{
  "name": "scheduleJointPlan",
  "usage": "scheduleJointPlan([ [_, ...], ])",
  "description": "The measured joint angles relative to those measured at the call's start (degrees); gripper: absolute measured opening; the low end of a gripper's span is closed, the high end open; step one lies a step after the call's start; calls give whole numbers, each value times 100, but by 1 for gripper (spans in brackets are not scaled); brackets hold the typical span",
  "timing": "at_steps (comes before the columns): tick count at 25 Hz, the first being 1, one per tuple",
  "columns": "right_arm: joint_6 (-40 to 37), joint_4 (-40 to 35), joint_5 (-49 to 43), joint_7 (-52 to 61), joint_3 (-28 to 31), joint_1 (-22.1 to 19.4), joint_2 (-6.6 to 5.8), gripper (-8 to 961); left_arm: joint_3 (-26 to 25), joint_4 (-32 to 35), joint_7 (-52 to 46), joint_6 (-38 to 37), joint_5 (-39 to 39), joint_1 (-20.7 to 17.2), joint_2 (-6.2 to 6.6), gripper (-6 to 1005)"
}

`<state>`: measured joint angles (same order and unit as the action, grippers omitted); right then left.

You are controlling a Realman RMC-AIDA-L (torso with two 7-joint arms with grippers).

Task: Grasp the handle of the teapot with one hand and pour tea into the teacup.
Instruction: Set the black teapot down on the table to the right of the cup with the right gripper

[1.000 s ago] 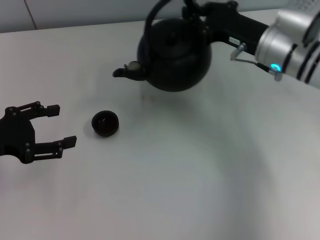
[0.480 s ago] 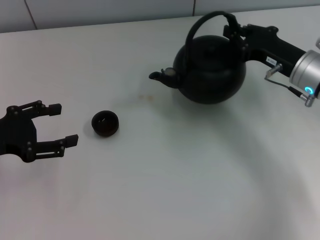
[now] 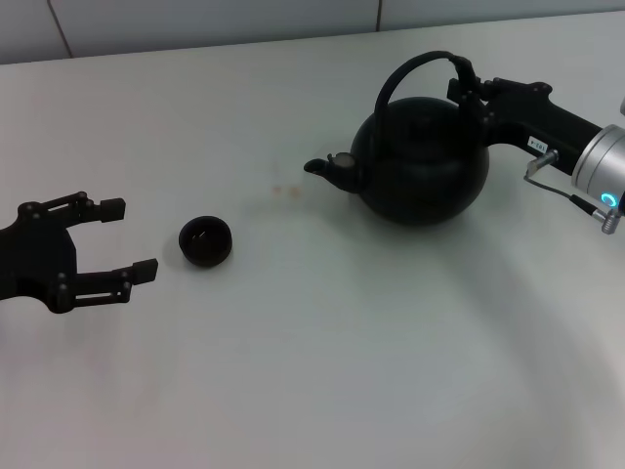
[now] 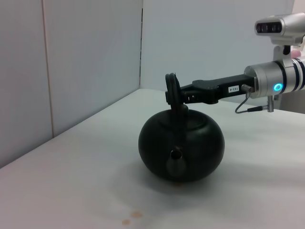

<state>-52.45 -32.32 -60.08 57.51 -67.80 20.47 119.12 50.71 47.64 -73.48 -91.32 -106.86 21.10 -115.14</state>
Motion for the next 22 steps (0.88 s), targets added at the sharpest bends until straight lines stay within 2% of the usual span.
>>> scheduleJointPlan([
  [22,299,122,-4,-41,-14,89,-12,109,0,0,0,36,-21,16,-1,861],
])
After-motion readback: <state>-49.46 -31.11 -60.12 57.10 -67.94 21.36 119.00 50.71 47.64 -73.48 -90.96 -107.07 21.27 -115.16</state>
